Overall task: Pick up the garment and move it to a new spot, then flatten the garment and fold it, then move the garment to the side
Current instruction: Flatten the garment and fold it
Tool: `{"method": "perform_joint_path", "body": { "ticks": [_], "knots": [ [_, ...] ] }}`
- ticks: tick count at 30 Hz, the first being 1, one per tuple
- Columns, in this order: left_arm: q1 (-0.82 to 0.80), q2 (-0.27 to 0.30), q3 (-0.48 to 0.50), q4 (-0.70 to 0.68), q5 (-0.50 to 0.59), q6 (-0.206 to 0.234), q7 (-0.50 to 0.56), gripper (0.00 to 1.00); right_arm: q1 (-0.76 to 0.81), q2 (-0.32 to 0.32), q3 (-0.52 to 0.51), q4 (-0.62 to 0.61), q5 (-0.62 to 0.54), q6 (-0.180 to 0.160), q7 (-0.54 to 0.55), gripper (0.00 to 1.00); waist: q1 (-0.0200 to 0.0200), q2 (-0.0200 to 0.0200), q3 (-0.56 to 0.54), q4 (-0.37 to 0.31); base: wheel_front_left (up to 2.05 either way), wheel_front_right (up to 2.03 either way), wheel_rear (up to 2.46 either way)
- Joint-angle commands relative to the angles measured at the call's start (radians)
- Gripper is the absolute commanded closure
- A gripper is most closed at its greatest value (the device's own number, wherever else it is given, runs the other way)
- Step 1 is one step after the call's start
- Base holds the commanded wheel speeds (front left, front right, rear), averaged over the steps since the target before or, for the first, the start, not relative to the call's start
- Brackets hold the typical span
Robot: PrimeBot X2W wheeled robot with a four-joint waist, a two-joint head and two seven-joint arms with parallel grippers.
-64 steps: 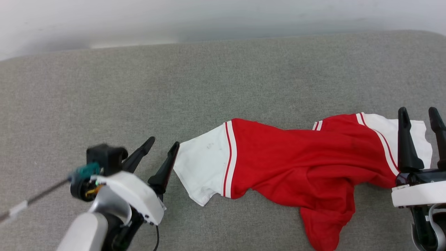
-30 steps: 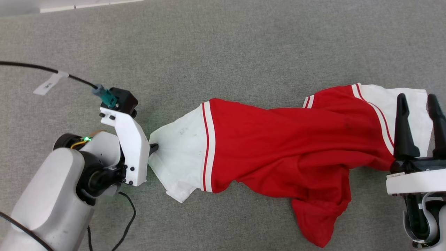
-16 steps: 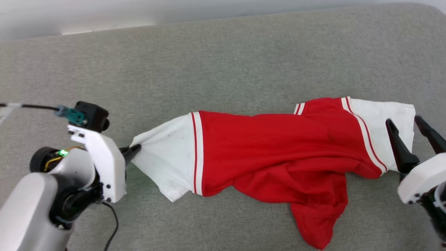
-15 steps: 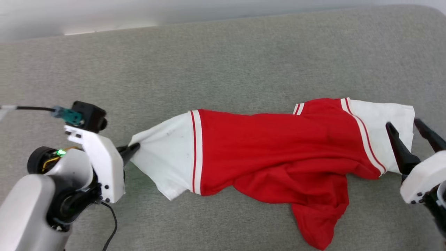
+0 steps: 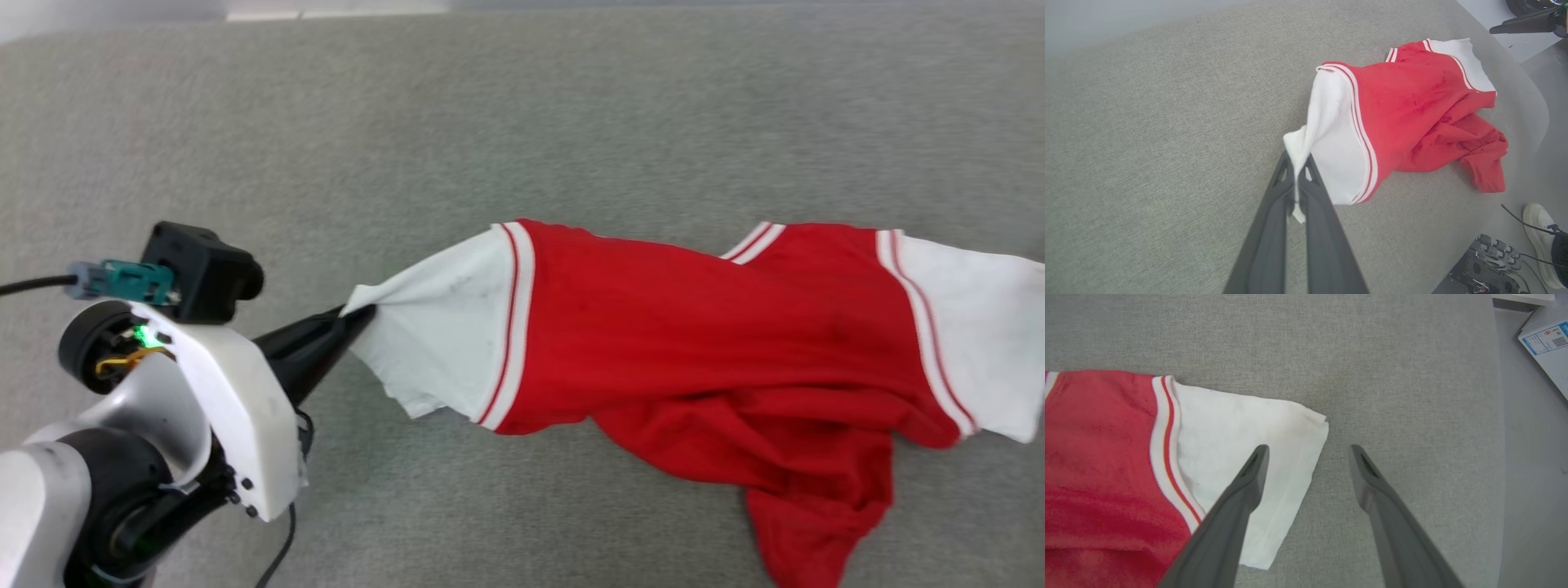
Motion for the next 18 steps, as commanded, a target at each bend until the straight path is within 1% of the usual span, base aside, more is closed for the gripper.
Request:
{"method": "perform_joint_path", "body": {
  "ticks": [1, 4, 8, 13, 15, 18],
  "knots": [
    [-0.012, -0.007, -0.007, -0.015, 0.006, -0.003, 0.003, 1.00, -0.018, -0.008, -0.003, 0.020, -0.014, 0.000, 0.016, 0.00, 0.0000, 0.0000, 0.032, 0.037, 0.00, 0.00, 0.00],
    [-0.027, -0.019, -0.032, -0.047, 0.016, -0.006, 0.001, 1.00, -0.048, -0.029, -0.014, 0.073, -0.049, 0.000, 0.042, 0.00, 0.0000, 0.0000, 0.055, 0.068, 0.00, 0.00, 0.00],
    [-0.040, -0.038, -0.058, -0.075, 0.023, -0.008, -0.002, 1.00, -0.059, -0.029, -0.025, 0.141, -0.082, 0.000, 0.053, 0.00, 0.0000, 0.0000, 0.079, 0.099, 0.00, 0.00, 0.00],
    [-0.051, -0.052, -0.081, -0.091, 0.037, -0.006, -0.006, 1.00, -0.030, 0.003, -0.019, 0.204, -0.078, 0.000, 0.053, 0.00, 0.0000, 0.0000, 0.101, 0.123, 0.00, 0.00, 0.00],
    [-0.054, -0.057, -0.087, -0.087, 0.043, -0.003, -0.007, 1.00, -0.006, 0.015, 0.000, 0.224, -0.083, 0.000, 0.042, 0.00, 0.0000, 0.0000, 0.106, 0.129, 0.00, 0.00, 0.00],
    [-0.059, -0.062, -0.091, -0.079, 0.054, -0.001, -0.015, 1.00, 0.030, 0.040, 0.027, 0.253, -0.060, 0.001, 0.030, 0.00, 0.0000, 0.0000, 0.110, 0.132, 0.00, 0.00, 0.00]
  ]
}}
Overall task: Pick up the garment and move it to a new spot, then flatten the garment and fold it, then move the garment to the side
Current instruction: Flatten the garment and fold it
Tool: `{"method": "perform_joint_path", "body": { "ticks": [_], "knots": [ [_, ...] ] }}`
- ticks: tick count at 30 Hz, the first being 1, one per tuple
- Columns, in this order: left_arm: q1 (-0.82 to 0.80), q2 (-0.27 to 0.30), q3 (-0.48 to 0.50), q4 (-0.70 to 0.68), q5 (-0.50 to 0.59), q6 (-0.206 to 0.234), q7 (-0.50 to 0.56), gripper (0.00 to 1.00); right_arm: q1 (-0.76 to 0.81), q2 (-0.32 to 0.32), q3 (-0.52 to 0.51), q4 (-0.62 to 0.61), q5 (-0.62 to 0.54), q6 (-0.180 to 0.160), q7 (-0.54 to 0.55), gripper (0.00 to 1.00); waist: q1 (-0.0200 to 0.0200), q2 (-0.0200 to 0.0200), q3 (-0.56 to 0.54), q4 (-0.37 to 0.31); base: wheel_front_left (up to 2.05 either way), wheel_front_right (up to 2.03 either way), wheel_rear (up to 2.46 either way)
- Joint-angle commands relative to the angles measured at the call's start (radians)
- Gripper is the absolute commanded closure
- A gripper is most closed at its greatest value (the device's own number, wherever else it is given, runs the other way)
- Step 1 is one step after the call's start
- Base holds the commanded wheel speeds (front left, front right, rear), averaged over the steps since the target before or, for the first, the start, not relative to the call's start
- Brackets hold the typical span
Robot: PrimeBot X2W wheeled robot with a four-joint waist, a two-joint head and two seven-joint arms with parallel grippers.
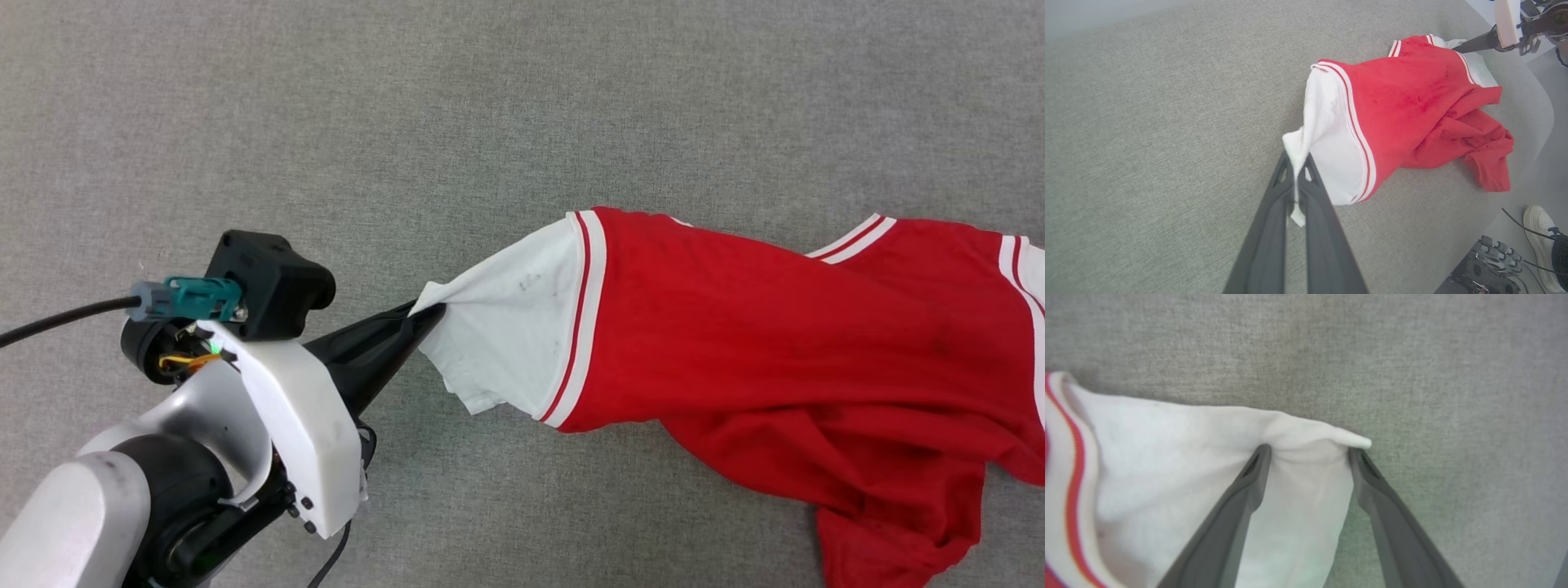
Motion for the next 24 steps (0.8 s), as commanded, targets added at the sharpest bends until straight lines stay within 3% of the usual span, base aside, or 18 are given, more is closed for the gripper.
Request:
{"method": "perform_joint_path", "body": {
  "ticks": [1, 2, 3, 13, 24],
  "knots": [
    [-0.012, -0.005, -0.006, 0.005, 0.004, 0.002, -0.005, 1.00, 0.078, 0.061, 0.057, 0.061, 0.014, 0.004, 0.010, 0.28, 0.0001, 0.0000, 0.000, 0.001, 0.00, 0.00, 0.00],
    [-0.008, -0.007, -0.006, 0.008, 0.004, 0.003, -0.008, 1.00, 0.088, 0.060, 0.067, 0.067, 0.018, 0.004, 0.002, 0.92, 0.0001, 0.0000, -0.002, 0.000, 0.00, 0.00, 0.00],
    [-0.005, -0.008, -0.006, 0.012, 0.006, 0.005, -0.010, 1.00, 0.088, 0.059, 0.069, 0.068, 0.024, 0.004, -0.013, 1.00, 0.0001, 0.0000, -0.004, -0.002, 0.00, 0.00, 0.00],
    [0.038, 0.012, 0.043, 0.066, 0.030, 0.018, -0.073, 1.00, -0.011, -0.024, 0.093, 0.023, 0.055, 0.001, -0.235, 1.00, 0.0001, 0.0000, -0.119, -0.057, 0.00, 0.00, 0.00],
    [0.075, 0.052, 0.199, 0.049, 0.038, 0.052, -0.190, 1.00, -0.101, -0.062, 0.121, -0.118, 0.162, 0.001, -0.409, 1.00, 0.0001, 0.0000, -0.291, -0.128, 0.00, 0.00, 0.00]
  ]
}}
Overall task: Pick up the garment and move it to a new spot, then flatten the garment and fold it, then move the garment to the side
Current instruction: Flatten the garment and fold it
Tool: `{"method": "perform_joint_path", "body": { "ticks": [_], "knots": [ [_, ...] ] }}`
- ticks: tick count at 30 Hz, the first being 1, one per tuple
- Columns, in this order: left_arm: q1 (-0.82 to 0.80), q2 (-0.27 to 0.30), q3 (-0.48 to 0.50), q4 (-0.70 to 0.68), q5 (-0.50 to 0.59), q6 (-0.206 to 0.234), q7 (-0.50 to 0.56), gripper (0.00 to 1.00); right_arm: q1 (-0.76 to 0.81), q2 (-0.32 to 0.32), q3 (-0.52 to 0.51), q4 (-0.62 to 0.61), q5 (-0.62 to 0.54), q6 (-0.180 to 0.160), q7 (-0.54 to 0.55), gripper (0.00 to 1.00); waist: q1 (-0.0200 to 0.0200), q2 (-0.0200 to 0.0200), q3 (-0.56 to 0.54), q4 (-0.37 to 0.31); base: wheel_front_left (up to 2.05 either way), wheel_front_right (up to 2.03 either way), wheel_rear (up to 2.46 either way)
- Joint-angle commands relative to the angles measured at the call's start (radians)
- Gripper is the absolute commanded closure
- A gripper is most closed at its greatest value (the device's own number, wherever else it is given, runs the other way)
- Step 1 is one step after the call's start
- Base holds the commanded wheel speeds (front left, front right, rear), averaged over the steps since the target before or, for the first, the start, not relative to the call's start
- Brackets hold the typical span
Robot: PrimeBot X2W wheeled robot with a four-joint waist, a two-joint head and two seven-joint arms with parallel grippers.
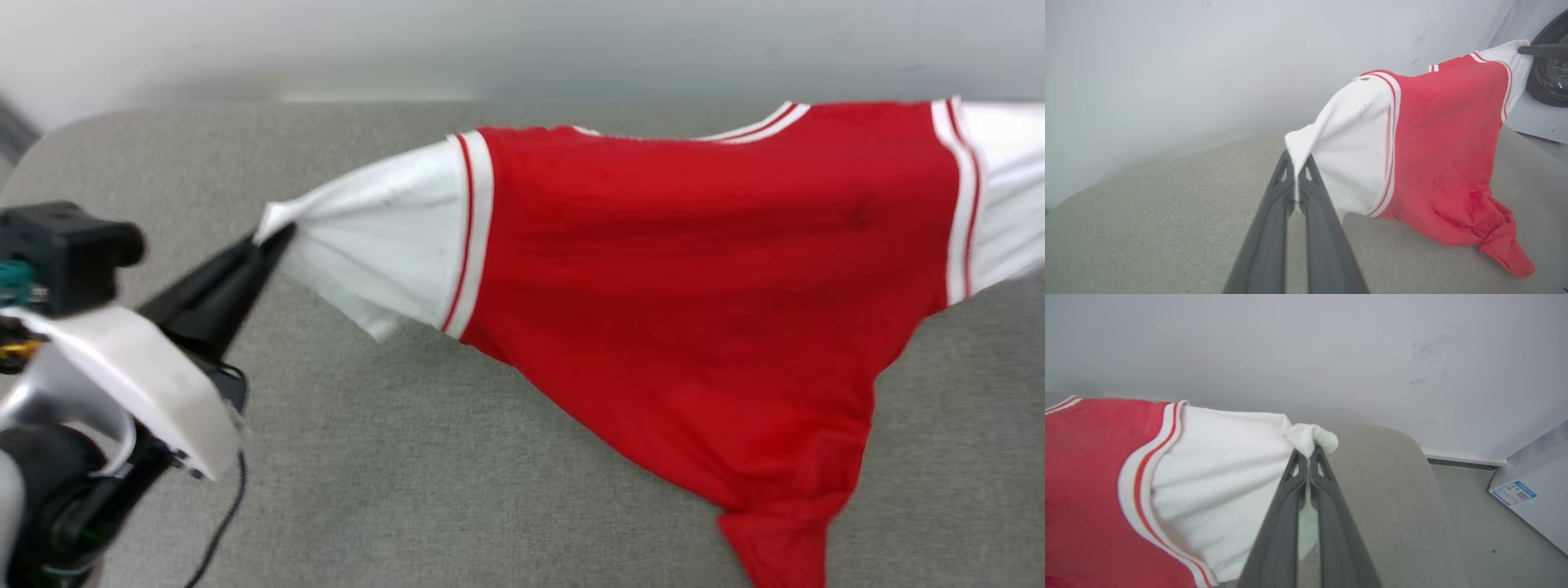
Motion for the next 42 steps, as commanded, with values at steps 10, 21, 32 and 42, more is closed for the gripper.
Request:
{"method": "perform_joint_path", "body": {
  "ticks": [10, 21, 32, 42],
  "knots": [
    [-0.098, 0.057, 0.178, -0.059, 0.053, 0.035, -0.112, 1.00, -0.116, -0.019, 0.035, -0.188, 0.040, -0.001, -0.110, 1.00, 0.0000, 0.0000, -0.085, -0.072, 0.00, 0.00, 0.00],
    [-0.238, 0.076, 0.260, -0.086, 0.089, 0.052, -0.197, 1.00, -0.180, 0.011, 0.016, -0.319, 0.050, -0.001, -0.139, 1.00, 0.0000, 0.0000, -0.077, -0.100, 0.00, 0.00, 0.00],
    [-0.373, 0.094, 0.240, 0.000, 0.106, 0.033, -0.236, 1.00, -0.297, 0.044, -0.005, -0.277, 0.035, -0.001, -0.170, 1.00, 0.0000, 0.0000, 0.053, -0.112, 0.00, 0.00, 0.00],
    [-0.643, 0.099, 0.170, 0.198, 0.134, -0.021, -0.302, 1.00, -0.531, 0.075, 0.014, -0.139, -0.005, -0.001, -0.284, 1.00, 0.0000, 0.0000, 0.230, -0.105, 0.00, 0.00, 0.00]
  ]
}}
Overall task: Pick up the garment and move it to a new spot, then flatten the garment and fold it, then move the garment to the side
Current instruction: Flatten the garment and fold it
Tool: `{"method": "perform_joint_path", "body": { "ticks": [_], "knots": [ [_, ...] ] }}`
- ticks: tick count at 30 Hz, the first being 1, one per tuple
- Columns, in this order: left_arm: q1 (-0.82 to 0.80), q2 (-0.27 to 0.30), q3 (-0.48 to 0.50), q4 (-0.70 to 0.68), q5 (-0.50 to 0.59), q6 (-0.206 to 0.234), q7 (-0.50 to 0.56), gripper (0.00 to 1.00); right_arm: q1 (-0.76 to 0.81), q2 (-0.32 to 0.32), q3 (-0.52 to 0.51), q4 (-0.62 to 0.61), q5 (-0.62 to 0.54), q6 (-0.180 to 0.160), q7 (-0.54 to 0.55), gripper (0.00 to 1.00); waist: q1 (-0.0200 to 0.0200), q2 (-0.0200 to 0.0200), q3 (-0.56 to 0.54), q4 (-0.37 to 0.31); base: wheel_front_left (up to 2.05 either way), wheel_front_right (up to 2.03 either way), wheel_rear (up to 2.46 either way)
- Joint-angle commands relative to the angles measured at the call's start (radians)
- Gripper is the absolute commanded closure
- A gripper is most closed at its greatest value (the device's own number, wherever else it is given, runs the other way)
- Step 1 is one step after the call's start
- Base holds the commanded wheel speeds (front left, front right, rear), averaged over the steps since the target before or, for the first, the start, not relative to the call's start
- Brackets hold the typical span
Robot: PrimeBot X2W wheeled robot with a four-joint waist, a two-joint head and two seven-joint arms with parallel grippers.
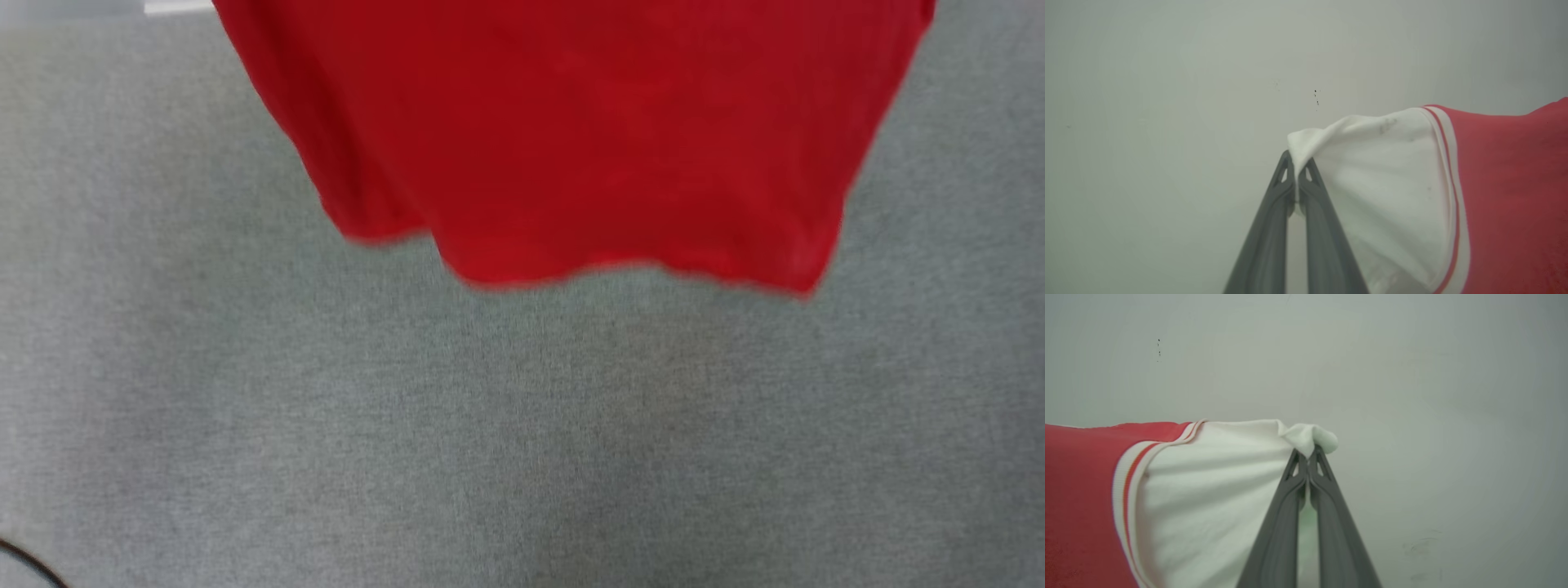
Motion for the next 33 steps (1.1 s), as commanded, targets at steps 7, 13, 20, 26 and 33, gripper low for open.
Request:
{"method": "perform_joint_path", "body": {
  "ticks": [7, 13, 20, 26, 33],
  "knots": [
    [-0.349, -0.030, -0.075, 0.218, 0.066, -0.023, -0.082, 1.00, -0.277, 0.005, 0.008, 0.170, -0.063, -0.001, -0.091, 1.00, -0.0001, 0.0000, 0.195, 0.020, 0.00, 0.00, 0.00],
    [-0.618, -0.086, -0.116, 0.447, 0.095, -0.025, -0.166, 1.00, -0.501, 0.014, 0.022, 0.330, -0.117, -0.001, -0.161, 1.00, -0.0001, 0.0000, 0.298, 0.040, 0.00, 0.00, 0.00],
    [-0.793, -0.157, -0.141, 0.640, 0.115, -0.034, -0.302, 1.00, -0.687, 0.039, 0.033, 0.498, -0.188, -0.001, -0.277, 1.00, -0.0001, 0.0000, 0.384, 0.071, 0.00, 0.00, 0.00],
    [-0.731, -0.215, -0.196, 0.760, 0.106, -0.050, -0.392, 1.00, -0.637, 0.073, 0.051, 0.598, -0.205, -0.001, -0.358, 1.00, -0.0001, 0.0000, 0.389, 0.090, 0.00, 0.00, 0.00],
    [-0.478, -0.270, -0.264, 0.828, 0.077, -0.063, -0.470, 1.00, -0.402, 0.077, 0.159, 0.665, -0.154, -0.001, -0.428, 1.00, -0.0001, 0.0000, 0.306, 0.093, 0.00, 0.00, 0.00]
  ]
}}
